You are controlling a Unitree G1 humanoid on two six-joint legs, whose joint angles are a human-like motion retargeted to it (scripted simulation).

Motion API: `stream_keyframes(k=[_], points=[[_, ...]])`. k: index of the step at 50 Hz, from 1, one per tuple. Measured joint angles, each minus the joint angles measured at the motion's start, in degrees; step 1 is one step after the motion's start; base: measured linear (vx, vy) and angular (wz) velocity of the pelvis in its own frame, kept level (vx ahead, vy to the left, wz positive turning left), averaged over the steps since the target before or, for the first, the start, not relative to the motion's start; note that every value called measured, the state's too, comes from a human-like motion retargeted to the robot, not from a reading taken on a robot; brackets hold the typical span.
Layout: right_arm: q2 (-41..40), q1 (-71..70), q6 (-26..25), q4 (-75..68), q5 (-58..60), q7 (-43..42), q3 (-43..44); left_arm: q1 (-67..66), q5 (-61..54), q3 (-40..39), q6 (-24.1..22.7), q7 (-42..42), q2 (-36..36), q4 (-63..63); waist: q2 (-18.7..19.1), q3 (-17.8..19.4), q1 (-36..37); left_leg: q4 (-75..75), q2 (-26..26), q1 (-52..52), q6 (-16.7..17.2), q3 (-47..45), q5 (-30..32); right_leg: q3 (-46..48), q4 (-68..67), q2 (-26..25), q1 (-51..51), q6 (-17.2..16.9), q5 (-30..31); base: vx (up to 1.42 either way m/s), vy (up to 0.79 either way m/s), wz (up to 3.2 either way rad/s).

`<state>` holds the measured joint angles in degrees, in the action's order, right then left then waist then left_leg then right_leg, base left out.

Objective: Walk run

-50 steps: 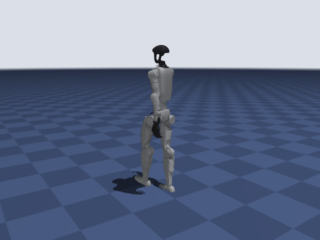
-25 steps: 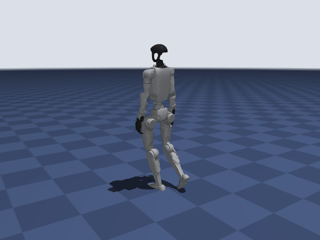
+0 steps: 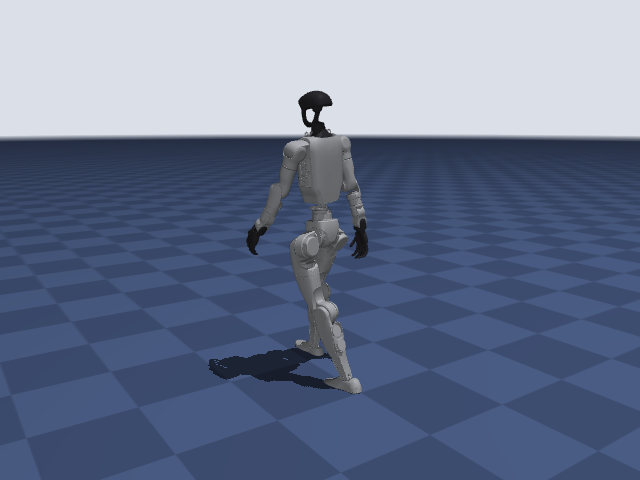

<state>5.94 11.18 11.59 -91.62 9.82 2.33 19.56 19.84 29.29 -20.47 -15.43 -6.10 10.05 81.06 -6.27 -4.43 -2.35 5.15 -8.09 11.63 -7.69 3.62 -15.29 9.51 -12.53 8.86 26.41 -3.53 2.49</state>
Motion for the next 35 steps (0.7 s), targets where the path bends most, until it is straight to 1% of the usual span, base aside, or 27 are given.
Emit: stream_keyframes(k=[2,3,5,7,10,12,15,17,19,20,23,27,30,33,35], points=[[0.06,-0.27,-0.3,-1.18,-1.17,0.49,0.29,-1.38,0.95,-0.34,0.54,0.03,-0.48,1.07,-0.42,-0.7,-0.16,1.22,0.2,0.91,0.07,0.59,1.23,-0.92,-2.12,0.09,-0.19,0.93,1.48,0.61,-0.28,0.42],[0.06,-0.5,-0.67,-1.64,-1.81,1.0,0.61,-2.27,1.36,-0.27,0.87,0.06,-0.93,1.37,-0.41,-1.26,0.02,2.19,0.48,0.89,0.03,0.7,2.56,-1.22,-3.67,-0.03,0.11,1.99,1.21,0.51,-0.22,0.31],[0.1,-1.32,-1.44,-1.99,-2.9,1.92,0.98,-4.3,1.92,-0.09,1.19,0.26,-1.93,1.48,-0.5,-1.54,0.61,5.0,0.98,0.68,0.01,-0.03,6.7,-1.17,-5.49,-0.12,-0.8,3.7,-0.65,0.62,-0.31,0.12],[0.24,-2.48,-1.59,-1.94,-4.27,2.39,0.26,-6.48,2.8,-0.01,1.17,0.7,-2.71,1.32,-1.58,-1.06,1.19,9.38,0.53,0.08,-0.78,-1.99,12.79,-1.38,-5.3,0.02,-3.16,5.05,-2.73,0.52,-0.27,-0.04],[0.6,-4.04,-1.84,-2.2,-5.76,3.12,-0.93,-10.5,5.15,1.45,0.62,1.82,-3.55,1.19,-4.83,-0.65,2.77,19.46,-1.05,-2.68,-3.15,-6.53,21.5,-1.94,-4.14,1.73,-7.14,6.47,-5.26,0.61,-0.27,0.07],[0.69,-5.6,-2.48,-2.58,-5.6,3.19,-0.93,-13.37,7.24,2.5,0.5,2.97,-3.96,0.99,-7.31,-0.23,3.71,29.3,-1.1,-6.63,-4.95,-11.01,23.79,-1.87,-3.95,3.86,-9.39,6.73,-6.79,0.51,-0.23,0.34],[0.99,-9.47,-3.22,-3.06,-5.71,2.67,-1.73,-17.02,9.29,2.59,0.61,5.01,-4.62,1.34,-9.03,1.05,3.91,40.99,0.98,-12.62,-6.56,-16.92,19.62,-0.15,-2.91,4.97,-12.93,7.4,-8.21,0.42,-0.23,0.42],[1.37,-12.42,-3.69,-3.0,-6.33,2.48,-2.84,-19.42,9.41,2.05,1.17,5.69,-5.14,2.47,-8.74,1.27,4.19,43.17,2.16,-16.37,-5.34,-18.61,17.69,0.98,-1.46,3.88,-15.02,7.9,-8.47,0.31,-0.16,0.09],[1.49,-14.98,-3.77,-2.05,-6.62,2.49,-3.38,-21.85,9.42,1.03,2.03,6.26,-5.65,3.82,-8.36,1.23,4.51,42.49,3.48,-19.5,-5.09,-21.28,14.79,2.78,-0.11,2.92,-16.96,8.35,-8.74,0.41,-0.18,-0.05],[1.46,-16.07,-3.62,-1.31,-6.69,2.59,-3.45,-23.12,9.43,0.51,2.47,6.54,-5.86,4.48,-8.19,1.14,4.62,41.1,4.12,-20.74,-5.16,-22.88,13.26,3.61,0.49,2.43,-17.82,8.57,-8.83,0.48,-0.2,-0.06],[1.43,-19.64,-3.39,1.62,-8.16,3.24,-3.92,-26.43,9.6,-0.81,3.52,7.18,-6.17,5.96,-6.39,1.24,5.21,31.95,4.77,-23.76,-2.22,-23.61,13.03,5.57,2.66,-0.57,-20.71,9.3,-9.14,0.37,-0.14,-0.13],[1.03,-23.19,-2.83,7.86,-10.86,3.26,-4.12,-29.82,9.65,-1.7,4.34,7.55,-6.49,6.86,-3.13,2.13,6.04,18.82,4.21,-26.79,1.68,-18.19,14.14,6.81,5.69,-5.7,-25.47,10.32,-9.96,0.44,-0.1,-0.21],[0.48,-24.45,-0.98,13.84,-12.81,1.9,-4.54,-31.39,9.56,-2.27,4.68,7.24,-6.94,6.67,-1.23,3.16,7.98,10.23,3.9,-28.34,4.55,-13.34,15.1,6.3,7.11,-8.6,-28.92,10.74,-10.73,0.49,-0.02,-0.54],[-0.02,-25.09,1.4,18.55,-13.22,-0.5,-5.37,-32.33,8.82,-2.23,4.45,7.01,-7.68,5.85,-0.08,3.94,9.63,3.75,4.01,-29.26,6.01,-11.81,15.88,5.12,7.88,-10.17,-31.99,10.72,-11.57,0.45,0.02,-0.57],[-0.32,-25.53,2.01,20.28,-13.28,-1.4,-5.8,-32.49,8.14,-2.04,4.27,6.7,-8.04,5.47,0.45,4.24,10.57,1.09,3.7,-29.89,6.74,-11.07,15.9,4.41,8.31,-10.66,-33.87,10.32,-11.86,0.54,0.05,-0.5]])
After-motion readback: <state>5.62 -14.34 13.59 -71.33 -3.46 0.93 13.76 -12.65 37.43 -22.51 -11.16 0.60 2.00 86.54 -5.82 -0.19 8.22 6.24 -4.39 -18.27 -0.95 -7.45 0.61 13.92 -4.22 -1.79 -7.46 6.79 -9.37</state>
